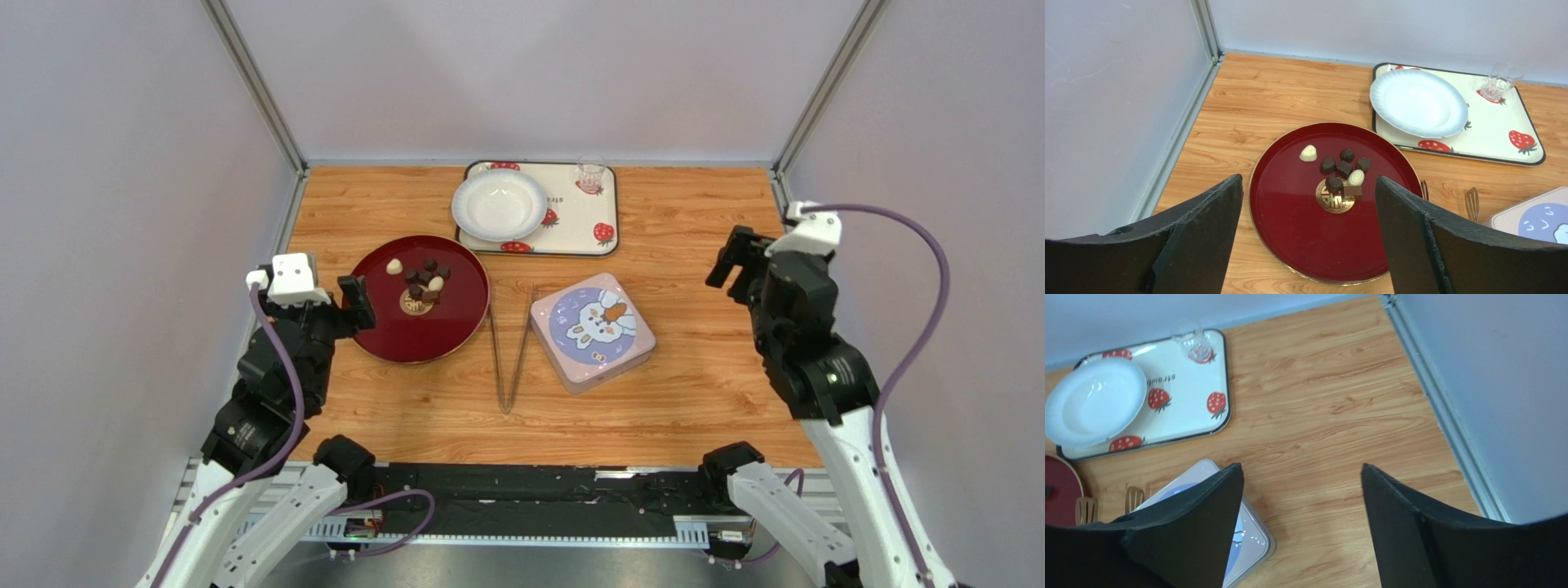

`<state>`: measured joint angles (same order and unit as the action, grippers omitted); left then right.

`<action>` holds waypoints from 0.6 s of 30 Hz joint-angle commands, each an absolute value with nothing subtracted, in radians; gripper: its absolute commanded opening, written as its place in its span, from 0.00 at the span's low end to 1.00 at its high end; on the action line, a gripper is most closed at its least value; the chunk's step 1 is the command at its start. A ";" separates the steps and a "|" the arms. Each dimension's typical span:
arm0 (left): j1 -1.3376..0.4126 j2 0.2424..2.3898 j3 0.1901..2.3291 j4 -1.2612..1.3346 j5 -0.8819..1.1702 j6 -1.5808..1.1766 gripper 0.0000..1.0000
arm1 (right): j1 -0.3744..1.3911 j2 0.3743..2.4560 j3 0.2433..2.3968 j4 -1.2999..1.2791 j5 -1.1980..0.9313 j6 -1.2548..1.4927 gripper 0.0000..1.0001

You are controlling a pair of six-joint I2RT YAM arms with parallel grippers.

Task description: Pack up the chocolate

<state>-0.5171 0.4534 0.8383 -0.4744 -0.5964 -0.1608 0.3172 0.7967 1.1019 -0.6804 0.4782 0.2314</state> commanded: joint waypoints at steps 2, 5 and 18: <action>-0.514 0.408 0.833 -0.437 -0.609 -0.127 0.91 | 0.314 0.599 1.037 -0.652 0.632 0.189 0.91; -0.514 0.370 0.818 -0.420 -0.640 -0.118 0.93 | 0.314 0.488 0.996 -0.644 0.658 0.158 0.96; -0.514 0.160 0.743 -0.333 -0.773 -0.112 0.99 | 0.314 0.121 0.750 -0.505 0.729 0.034 1.00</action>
